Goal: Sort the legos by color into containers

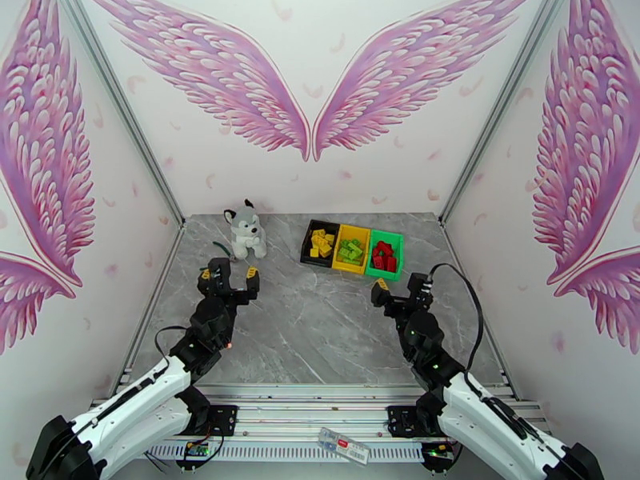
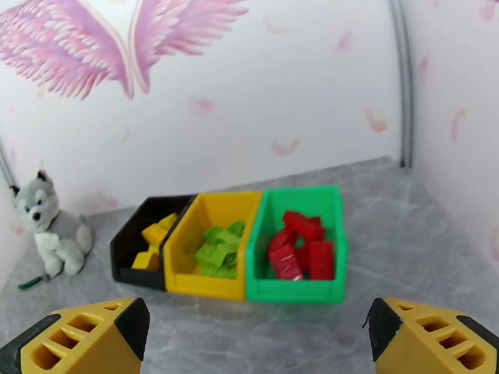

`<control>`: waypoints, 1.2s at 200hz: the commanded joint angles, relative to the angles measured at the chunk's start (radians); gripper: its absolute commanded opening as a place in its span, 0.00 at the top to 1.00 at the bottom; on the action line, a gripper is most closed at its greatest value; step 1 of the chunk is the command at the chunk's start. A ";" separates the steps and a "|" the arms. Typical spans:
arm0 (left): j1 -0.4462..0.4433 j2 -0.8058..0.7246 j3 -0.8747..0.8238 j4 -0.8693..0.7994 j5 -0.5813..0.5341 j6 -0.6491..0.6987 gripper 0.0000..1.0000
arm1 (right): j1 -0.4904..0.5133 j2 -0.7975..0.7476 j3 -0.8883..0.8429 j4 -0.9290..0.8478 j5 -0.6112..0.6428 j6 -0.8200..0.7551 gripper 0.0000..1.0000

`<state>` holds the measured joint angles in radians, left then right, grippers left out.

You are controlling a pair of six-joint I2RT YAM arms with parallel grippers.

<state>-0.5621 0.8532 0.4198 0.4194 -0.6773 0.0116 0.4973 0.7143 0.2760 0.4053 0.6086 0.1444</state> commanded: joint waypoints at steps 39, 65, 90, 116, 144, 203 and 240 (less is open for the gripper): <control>0.321 0.080 -0.150 0.160 0.028 -0.062 0.01 | -0.191 0.183 0.006 0.125 0.050 -0.159 0.01; 0.381 0.296 -0.121 0.245 0.058 -0.041 0.01 | -0.203 0.339 -0.010 0.281 -0.028 -0.225 0.01; 0.409 0.510 -0.096 0.441 0.058 0.000 0.01 | -0.242 0.498 -0.001 0.436 -0.054 -0.255 0.01; 0.446 0.658 -0.026 0.489 0.119 0.008 0.01 | -0.305 0.615 0.058 0.418 -0.170 -0.158 0.01; 0.485 0.634 -0.002 0.373 0.216 -0.036 0.01 | -0.309 0.801 0.060 0.589 -0.215 -0.187 0.00; 0.510 0.683 -0.061 0.521 0.297 -0.039 0.01 | -0.357 0.842 0.103 0.509 -0.314 -0.136 0.01; 0.529 0.682 -0.059 0.516 0.318 -0.055 0.01 | -0.361 0.846 0.097 0.527 -0.319 -0.140 0.01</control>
<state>-0.0433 1.5364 0.3359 0.9405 -0.3897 -0.0277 0.1448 1.5574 0.3611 0.9314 0.3058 -0.0116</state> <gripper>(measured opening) 0.988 0.993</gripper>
